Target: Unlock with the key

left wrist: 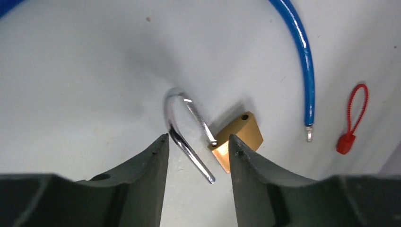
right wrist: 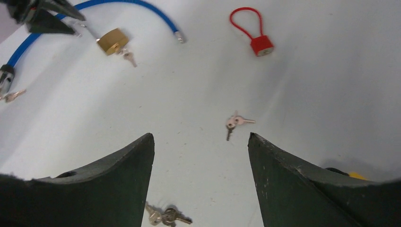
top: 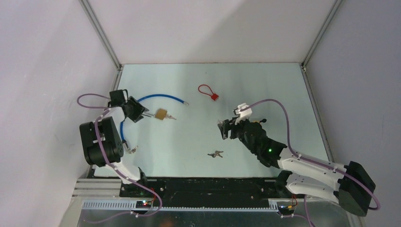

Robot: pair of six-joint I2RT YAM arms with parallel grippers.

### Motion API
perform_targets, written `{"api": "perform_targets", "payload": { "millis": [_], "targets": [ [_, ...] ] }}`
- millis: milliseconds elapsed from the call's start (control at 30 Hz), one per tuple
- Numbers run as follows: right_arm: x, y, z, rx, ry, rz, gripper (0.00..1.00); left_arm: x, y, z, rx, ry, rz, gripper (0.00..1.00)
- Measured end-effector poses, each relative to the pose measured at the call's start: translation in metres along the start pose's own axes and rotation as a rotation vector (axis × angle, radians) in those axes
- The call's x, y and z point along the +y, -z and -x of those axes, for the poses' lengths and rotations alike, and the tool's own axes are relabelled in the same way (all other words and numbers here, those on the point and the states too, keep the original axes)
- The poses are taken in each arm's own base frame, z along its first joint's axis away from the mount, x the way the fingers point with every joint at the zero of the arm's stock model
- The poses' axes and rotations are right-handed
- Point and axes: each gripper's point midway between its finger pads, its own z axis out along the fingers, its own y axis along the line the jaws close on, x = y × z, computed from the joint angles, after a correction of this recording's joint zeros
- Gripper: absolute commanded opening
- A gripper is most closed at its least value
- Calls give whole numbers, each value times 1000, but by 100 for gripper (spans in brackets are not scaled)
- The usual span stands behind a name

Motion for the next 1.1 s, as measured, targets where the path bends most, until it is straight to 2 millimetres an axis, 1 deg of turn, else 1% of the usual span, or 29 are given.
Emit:
{"api": "perform_targets", "payload": {
  "millis": [33,133,233,300,367,467,533,567,667,767,800,900,1000,1100],
  "targets": [
    [-6,1,1,-2,-5,-16,76,2,0,2,-7,-5,7,61],
    [-29,5,6,-12,-40,-82,77,7,5,6,-32,-19,30,69],
    [-55,15,16,-37,-95,-162,80,7,18,10,-66,-42,48,79],
    [-75,29,30,-79,-147,-229,81,5,32,15,-105,-63,54,84],
    [-91,38,37,-102,-177,-284,83,-1,50,22,-155,-95,53,87],
    [-114,59,50,-126,-224,-382,87,-14,85,32,-256,-158,39,89],
    [-129,77,61,-148,-253,-454,90,-25,112,37,-334,-217,22,90],
    [-134,84,65,-158,-262,-479,91,-31,128,38,-378,-251,14,91],
    [-147,109,78,-192,-287,-556,97,-43,164,38,-476,-322,-5,93],
    [-158,133,89,-226,-298,-621,99,-54,193,33,-550,-377,-35,95],
    [-162,142,92,-240,-301,-644,99,-59,202,29,-571,-400,-49,98],
    [-171,162,99,-275,-293,-697,99,-80,223,7,-603,-483,-120,100],
    [-178,176,99,-288,-276,-741,99,-97,247,-18,-633,-565,-211,100],
    [-183,184,95,-273,-242,-776,99,-99,277,-29,-712,-592,-276,100]
  ]
}}
